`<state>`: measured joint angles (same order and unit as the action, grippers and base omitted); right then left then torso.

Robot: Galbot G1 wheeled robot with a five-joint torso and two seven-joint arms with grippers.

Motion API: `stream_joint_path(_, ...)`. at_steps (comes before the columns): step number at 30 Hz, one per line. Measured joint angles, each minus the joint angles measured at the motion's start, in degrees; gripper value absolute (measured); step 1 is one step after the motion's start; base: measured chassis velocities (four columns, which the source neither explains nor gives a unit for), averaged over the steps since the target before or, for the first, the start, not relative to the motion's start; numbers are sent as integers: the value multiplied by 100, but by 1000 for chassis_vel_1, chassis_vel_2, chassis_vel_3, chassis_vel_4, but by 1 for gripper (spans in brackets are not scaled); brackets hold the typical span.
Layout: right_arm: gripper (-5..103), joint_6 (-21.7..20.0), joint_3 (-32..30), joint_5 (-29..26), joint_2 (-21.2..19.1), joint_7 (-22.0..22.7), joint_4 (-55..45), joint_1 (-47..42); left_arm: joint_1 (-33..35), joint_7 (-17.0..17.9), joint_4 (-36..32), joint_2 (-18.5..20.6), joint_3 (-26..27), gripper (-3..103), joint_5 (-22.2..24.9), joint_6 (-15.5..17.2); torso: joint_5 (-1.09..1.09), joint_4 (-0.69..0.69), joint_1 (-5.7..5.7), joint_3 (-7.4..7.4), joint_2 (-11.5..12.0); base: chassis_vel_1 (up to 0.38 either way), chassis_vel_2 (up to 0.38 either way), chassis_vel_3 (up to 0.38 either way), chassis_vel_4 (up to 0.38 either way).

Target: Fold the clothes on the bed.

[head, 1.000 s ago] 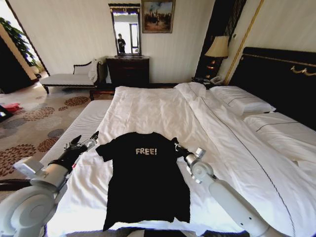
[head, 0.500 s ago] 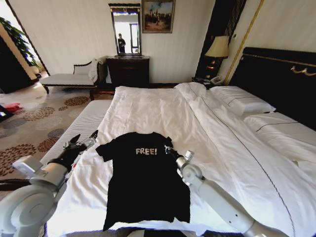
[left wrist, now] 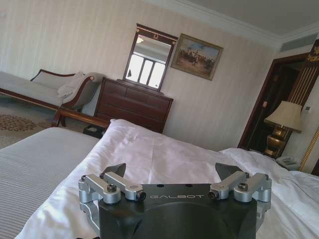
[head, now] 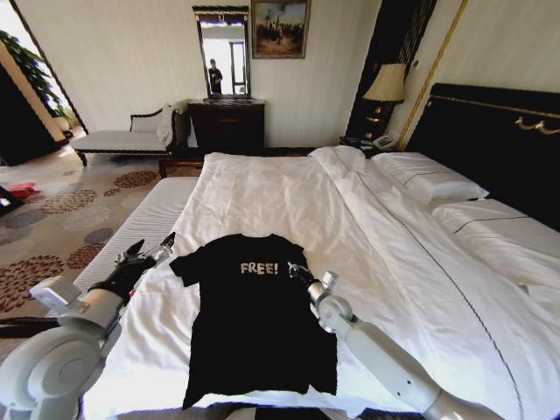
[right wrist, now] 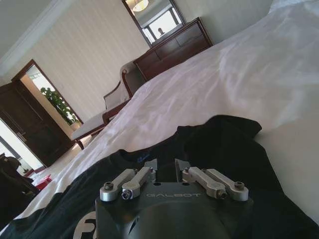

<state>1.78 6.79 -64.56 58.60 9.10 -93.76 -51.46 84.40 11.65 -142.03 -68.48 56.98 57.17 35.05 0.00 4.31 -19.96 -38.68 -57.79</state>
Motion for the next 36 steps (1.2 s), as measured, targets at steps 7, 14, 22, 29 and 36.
stream_joint_path(7,47,68,-157,4,-142,-162,-328,-250,17,0,-20,-31,-21,100,-35,-4,0,0,0,0,0,0,0,0,0)
stream_joint_path(14,69,117,-299,33,-209,-245,-424,-333,76,0,-91,-34,35,100,-35,-5,0,0,0,0,0,0,0,0,0)
stream_joint_path(22,99,112,-712,129,-272,-141,-516,-418,141,2,1,-61,110,100,-60,-5,0,0,0,0,0,0,0,0,0)
stream_joint_path(29,100,148,-1064,167,-354,-148,-584,-498,137,7,394,-242,-94,100,-237,-5,0,0,0,0,0,0,0,0,0)
stream_joint_path(36,100,153,-1300,109,-454,14,-582,-540,83,121,942,-270,-214,100,-406,-79,0,0,0,0,0,0,0,0,0)
